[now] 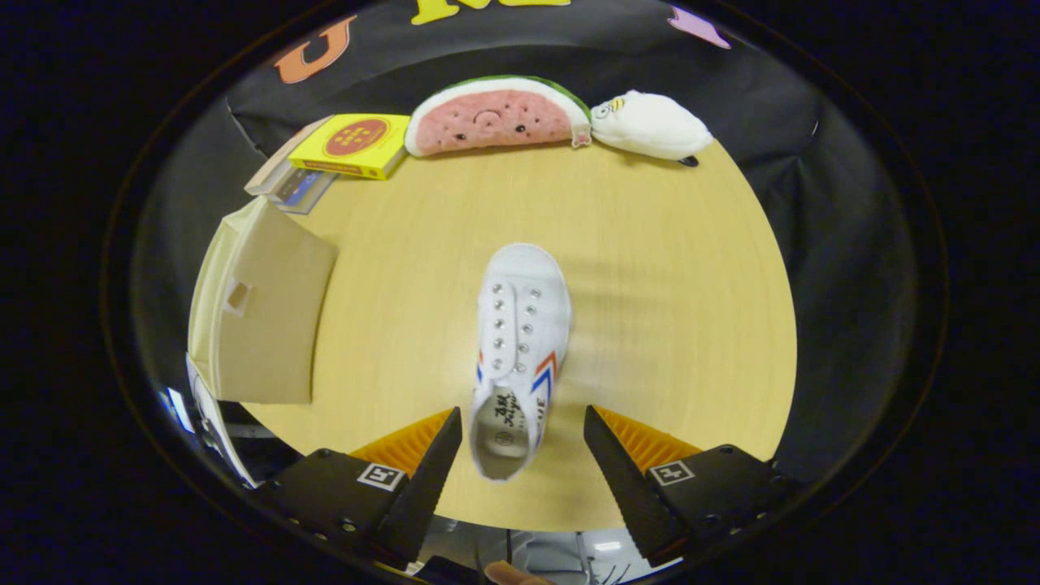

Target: Open the storage box then place both shoes into the box .Put the left shoe in first, then the right shoe, with the right side of both shoes facing outward in a uniform manner.

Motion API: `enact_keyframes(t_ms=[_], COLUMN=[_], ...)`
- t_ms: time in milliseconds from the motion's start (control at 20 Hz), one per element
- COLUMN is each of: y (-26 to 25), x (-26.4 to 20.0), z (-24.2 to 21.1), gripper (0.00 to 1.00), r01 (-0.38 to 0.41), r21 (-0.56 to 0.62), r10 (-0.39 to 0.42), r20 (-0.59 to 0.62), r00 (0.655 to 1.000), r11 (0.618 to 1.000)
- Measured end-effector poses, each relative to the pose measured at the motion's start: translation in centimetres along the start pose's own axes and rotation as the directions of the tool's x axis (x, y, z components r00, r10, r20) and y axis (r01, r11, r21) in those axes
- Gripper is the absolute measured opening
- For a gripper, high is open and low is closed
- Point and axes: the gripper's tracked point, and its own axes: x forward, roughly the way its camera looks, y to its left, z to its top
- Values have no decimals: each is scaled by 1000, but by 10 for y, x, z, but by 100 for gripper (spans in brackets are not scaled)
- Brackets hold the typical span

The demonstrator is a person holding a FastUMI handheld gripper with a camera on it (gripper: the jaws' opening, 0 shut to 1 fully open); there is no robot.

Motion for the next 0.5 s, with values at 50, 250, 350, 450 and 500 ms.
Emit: enact_keyframes(t_ms=[50,250,350,450,500], y=[-4,-19,-25,-25,-27], x=[7,39,51,58,61], z=[-1,-5,1,4,6], gripper=[93,92,92,91,90], r01=[17,108,141,151,156], r21=[-20,-133,-148,-138,-131], r10=[-17,-115,-148,-159,-164], r20=[-9,-48,-38,-49,-48], r00=[1000,992,988,986,985], r11=[1000,985,979,979,979])
